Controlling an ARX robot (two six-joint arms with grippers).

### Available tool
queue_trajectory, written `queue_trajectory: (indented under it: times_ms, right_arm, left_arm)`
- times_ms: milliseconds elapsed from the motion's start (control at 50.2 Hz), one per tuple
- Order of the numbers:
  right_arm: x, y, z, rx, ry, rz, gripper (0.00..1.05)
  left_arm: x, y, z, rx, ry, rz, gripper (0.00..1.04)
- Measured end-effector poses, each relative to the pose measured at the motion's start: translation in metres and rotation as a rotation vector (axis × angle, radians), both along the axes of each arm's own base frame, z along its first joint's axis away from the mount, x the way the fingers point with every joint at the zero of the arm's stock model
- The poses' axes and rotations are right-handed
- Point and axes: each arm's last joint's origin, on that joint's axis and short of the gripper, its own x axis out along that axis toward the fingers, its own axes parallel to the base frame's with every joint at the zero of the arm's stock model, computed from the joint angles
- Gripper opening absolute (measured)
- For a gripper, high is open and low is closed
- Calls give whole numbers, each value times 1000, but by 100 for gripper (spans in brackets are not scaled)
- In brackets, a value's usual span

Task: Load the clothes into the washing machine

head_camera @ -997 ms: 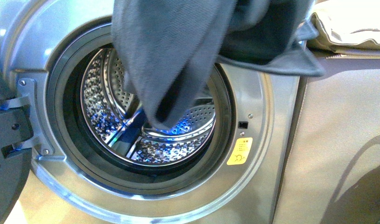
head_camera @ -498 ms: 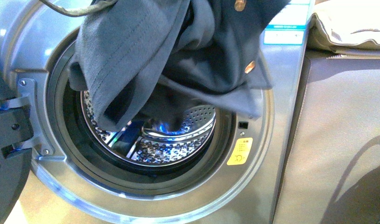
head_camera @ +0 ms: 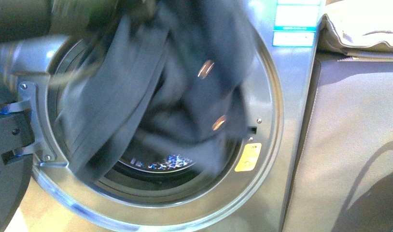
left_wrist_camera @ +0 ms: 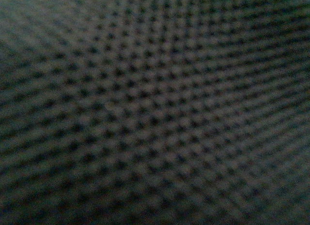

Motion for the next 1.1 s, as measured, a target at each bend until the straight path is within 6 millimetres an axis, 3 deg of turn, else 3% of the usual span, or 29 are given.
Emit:
queue_trajectory:
  times_ms: [339,578,718,1096]
  right_arm:
    - [-33,-34,-56,71,66,-148,97]
    - [-41,-37,-104,94,128,-197,97]
    - [-48,-54,-143,-102,226,-328,75]
    - [-74,-101,-205,-158,224,-345,22]
  left_arm:
    - [10,8,-37,35,72,22,12]
    - [14,10,-58,46,109,36,12]
    - [17,11,-70,53,132,42,12]
    - [26,12,-96,79,187,55,12]
